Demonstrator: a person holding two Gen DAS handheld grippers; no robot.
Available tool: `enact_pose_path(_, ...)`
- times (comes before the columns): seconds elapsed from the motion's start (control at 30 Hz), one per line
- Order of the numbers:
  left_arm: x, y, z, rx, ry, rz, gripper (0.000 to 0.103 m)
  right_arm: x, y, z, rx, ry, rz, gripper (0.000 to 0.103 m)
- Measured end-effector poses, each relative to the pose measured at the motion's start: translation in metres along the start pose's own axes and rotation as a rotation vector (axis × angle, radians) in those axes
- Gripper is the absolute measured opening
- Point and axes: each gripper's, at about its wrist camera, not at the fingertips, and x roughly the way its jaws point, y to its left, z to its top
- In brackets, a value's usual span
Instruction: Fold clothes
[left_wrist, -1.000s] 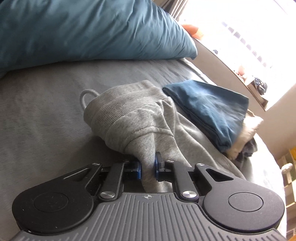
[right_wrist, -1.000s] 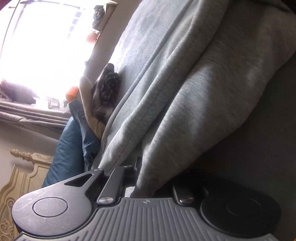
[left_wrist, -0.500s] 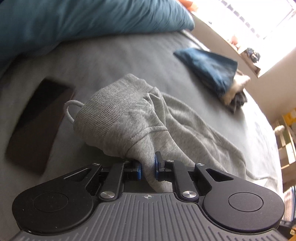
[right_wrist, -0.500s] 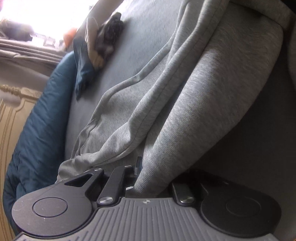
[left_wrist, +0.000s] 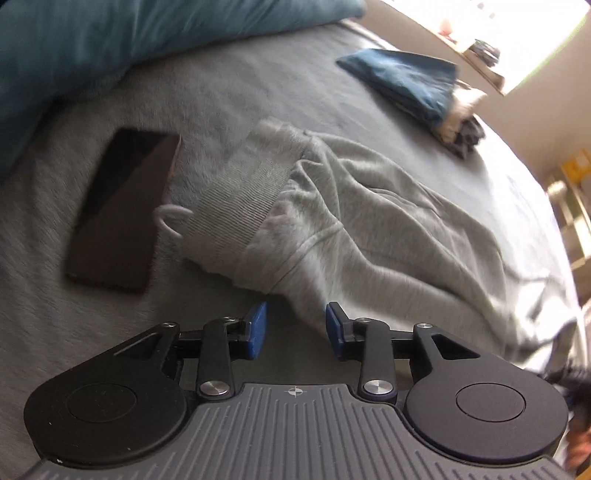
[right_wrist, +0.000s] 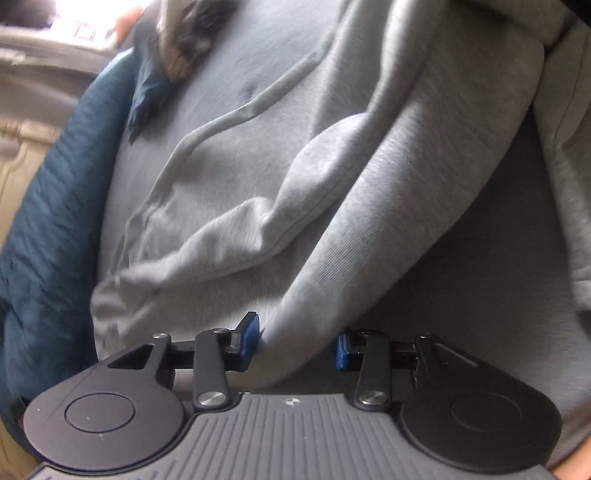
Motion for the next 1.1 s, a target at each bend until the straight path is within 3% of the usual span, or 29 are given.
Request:
enact_pose_path(0.2, -0.028, 0.012, -0.003, 0.100, -0.124, 0.015, 0.037, -0.027, 0.049, -0.027, -0.257, -0.004, -0.063, 0.043)
enact_pose_path(0.3, -0.035, 0.019, 0.003, 0.119, -0.155, 0.012, 0.039, -0.043, 0.080, -0.038, -0.406, -0.055, -0.116, 0.043)
enact_pose_path(0.53, -0.020, 0.036, 0.024, 0.149, -0.195, -0.013, 0.053, -0.060, 0.155, -0.052, -0.671, -0.226, -0.169, 0.043)
enact_pose_path(0.73, 0.005, 0.042, 0.034, 0.106, -0.203, -0.119, 0.053, -0.061, 0.187, -0.058, -0.782, -0.211, -0.300, 0.043)
enact_pose_path(0.87, 0.015, 0.031, 0.038, 0.135, -0.199, -0.104, 0.054, -0.067, 0.203, -0.061, -0.899, -0.222, -0.368, 0.044)
enact_pose_path(0.97, 0.016, 0.022, 0.039, 0.163, -0.207, -0.086, 0.054, -0.053, 0.209, -0.055, -0.971, -0.195, -0.342, 0.046)
enact_pose_path(1.1, 0.021, 0.015, 0.042, 0.173, -0.203, -0.051, 0.054, -0.011, 0.214, -0.053, -1.090, -0.174, -0.275, 0.058)
